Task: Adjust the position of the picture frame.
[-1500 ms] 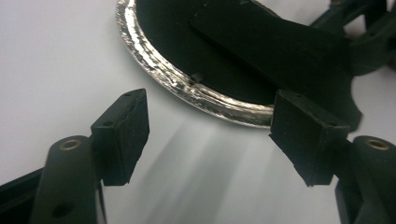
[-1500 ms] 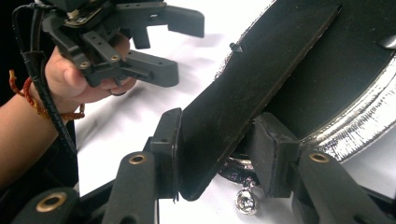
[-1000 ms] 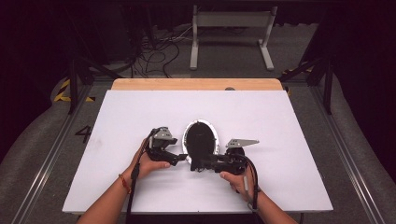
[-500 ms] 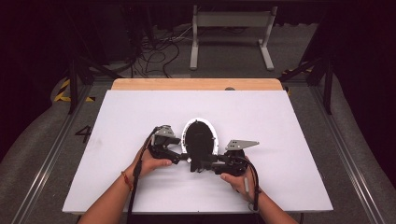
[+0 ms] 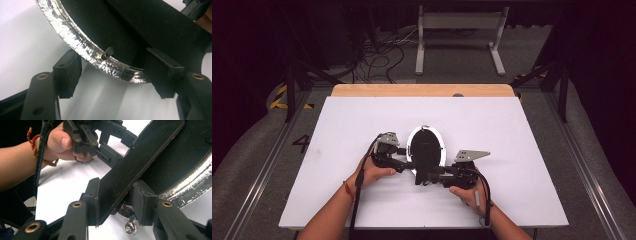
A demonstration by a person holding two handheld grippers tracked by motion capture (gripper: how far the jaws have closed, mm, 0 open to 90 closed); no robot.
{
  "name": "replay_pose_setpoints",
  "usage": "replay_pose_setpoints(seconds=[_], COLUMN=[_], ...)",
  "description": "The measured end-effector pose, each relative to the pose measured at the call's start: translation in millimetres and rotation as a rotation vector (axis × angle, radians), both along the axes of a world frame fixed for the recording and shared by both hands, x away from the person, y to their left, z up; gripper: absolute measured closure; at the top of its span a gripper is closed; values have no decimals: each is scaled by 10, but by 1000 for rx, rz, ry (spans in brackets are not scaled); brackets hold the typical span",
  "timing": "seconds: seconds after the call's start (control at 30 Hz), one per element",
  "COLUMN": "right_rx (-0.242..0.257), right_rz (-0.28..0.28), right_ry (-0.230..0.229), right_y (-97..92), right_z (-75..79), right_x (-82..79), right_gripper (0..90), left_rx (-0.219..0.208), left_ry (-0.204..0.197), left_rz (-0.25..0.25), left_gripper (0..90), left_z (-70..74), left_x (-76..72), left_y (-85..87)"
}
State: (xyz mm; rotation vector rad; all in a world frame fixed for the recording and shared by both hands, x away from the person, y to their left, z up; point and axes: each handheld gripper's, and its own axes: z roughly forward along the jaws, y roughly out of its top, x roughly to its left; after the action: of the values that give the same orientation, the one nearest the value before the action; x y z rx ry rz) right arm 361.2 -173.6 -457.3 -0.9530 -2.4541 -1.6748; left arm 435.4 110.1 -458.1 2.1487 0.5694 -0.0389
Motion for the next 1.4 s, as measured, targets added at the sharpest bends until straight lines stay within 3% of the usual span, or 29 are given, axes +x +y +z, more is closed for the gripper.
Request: replay_pose_setpoints(seconds=[0.17, 0.3, 0.43, 0.5, 0.63, 0.8, 1.13, 1.17, 1.4], right_rx=[-8, -12, -17, -24, -20, -36, -68, -71, -119], right_rz=[11, -6, -15, -16, -18, -18, -31, -37, -21], right_ry=[-12, -2, 10, 12, 27, 18, 19, 21, -10], right_y=[0, -23, -27, -24, -45, -39, -34, -28, -1], right_z=[6, -5, -22, -21, -25, -18, -13, -16, 6], right_x=[-5, 12, 32, 36, 50, 41, 5, -10, -49], right_gripper=[621, 641, 642, 641, 688, 739, 808, 809, 828], left_rx=[-22, -62, -71, -68, -103, -94, -87, -77, -70], left_ry=[-13, -36, -54, -68, -123, -191, -266, -289, -306], left_rz=[19, 39, 49, 52, 63, 56, 67, 63, 65], left_gripper=[399, 496, 530, 543, 611, 650, 675, 679, 654], left_z=[33, 82, 108, 117, 192, 254, 282, 295, 269], left_x=[-33, -72, -92, -110, -173, -239, -431, -484, -498], left_y=[27, 57, 71, 74, 105, 98, 74, 70, 38])
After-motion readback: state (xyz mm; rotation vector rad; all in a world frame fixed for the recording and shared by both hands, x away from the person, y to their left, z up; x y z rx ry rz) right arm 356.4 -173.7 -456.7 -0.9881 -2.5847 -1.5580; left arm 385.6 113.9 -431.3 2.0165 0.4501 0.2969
